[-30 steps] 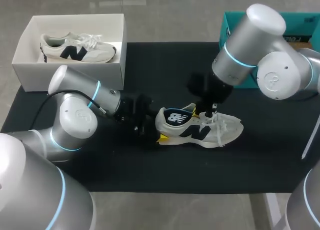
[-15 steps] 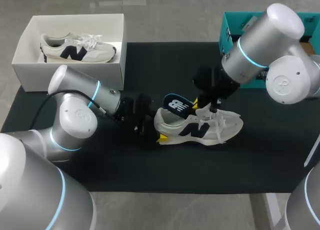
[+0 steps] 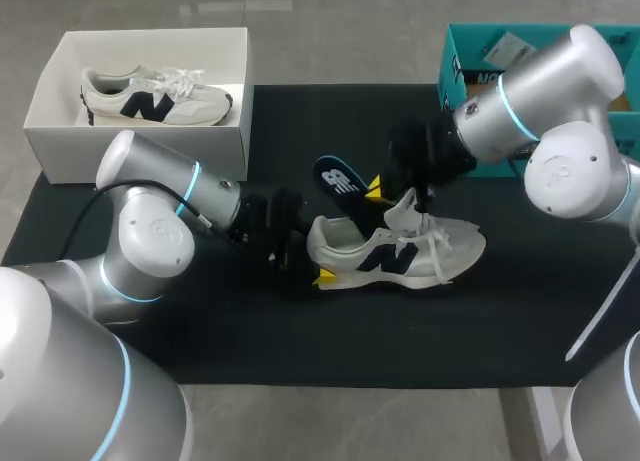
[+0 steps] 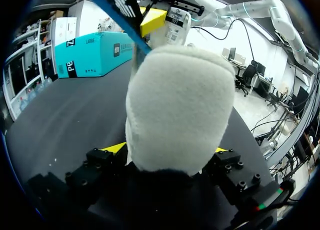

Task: Take the shoe out of the shoebox, open the shoe tongue, remove and reinsert the insole, then place the shoe into the shoebox

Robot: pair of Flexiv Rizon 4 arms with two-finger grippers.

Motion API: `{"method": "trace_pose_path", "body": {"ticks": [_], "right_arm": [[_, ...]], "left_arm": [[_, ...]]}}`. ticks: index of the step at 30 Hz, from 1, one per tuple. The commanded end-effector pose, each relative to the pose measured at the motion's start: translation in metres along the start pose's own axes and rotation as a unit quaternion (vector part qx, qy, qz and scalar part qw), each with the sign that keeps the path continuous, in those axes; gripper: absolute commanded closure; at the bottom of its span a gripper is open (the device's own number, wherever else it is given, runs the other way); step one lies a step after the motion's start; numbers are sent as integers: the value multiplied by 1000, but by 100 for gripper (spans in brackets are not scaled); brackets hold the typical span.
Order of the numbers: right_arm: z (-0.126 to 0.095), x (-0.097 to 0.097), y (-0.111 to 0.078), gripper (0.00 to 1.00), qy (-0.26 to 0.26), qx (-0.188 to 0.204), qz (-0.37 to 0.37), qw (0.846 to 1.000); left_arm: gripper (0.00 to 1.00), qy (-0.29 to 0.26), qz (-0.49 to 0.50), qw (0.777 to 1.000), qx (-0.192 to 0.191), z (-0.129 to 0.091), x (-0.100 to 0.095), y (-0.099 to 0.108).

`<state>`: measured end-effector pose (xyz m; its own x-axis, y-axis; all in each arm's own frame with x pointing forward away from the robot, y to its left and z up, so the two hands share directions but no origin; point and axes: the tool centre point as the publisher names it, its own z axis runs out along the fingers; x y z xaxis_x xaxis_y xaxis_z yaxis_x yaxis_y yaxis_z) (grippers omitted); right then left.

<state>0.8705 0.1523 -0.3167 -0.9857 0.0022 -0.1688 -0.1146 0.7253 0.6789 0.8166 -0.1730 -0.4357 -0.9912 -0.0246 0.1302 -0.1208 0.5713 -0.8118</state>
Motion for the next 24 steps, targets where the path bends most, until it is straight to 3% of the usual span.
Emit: {"method": "trace_pose_path", "body": {"ticks": [1, 9, 16, 24], "right_arm": [[-14, -15, 21, 100, 4, -34, -23, 999], [-54, -33, 63, 100, 22, -22, -37, 999], [-73, -28, 85, 100, 18, -85, -36, 996], [-73, -28, 85, 100, 18, -85, -36, 996]], "left_arm": [[100, 1, 1, 1000, -1, 4, -1, 2], [100, 1, 1, 1000, -1, 4, -1, 2], [100, 1, 1, 1000, -1, 4, -1, 2], [100, 1, 1, 1000, -1, 4, -1, 2]]}}
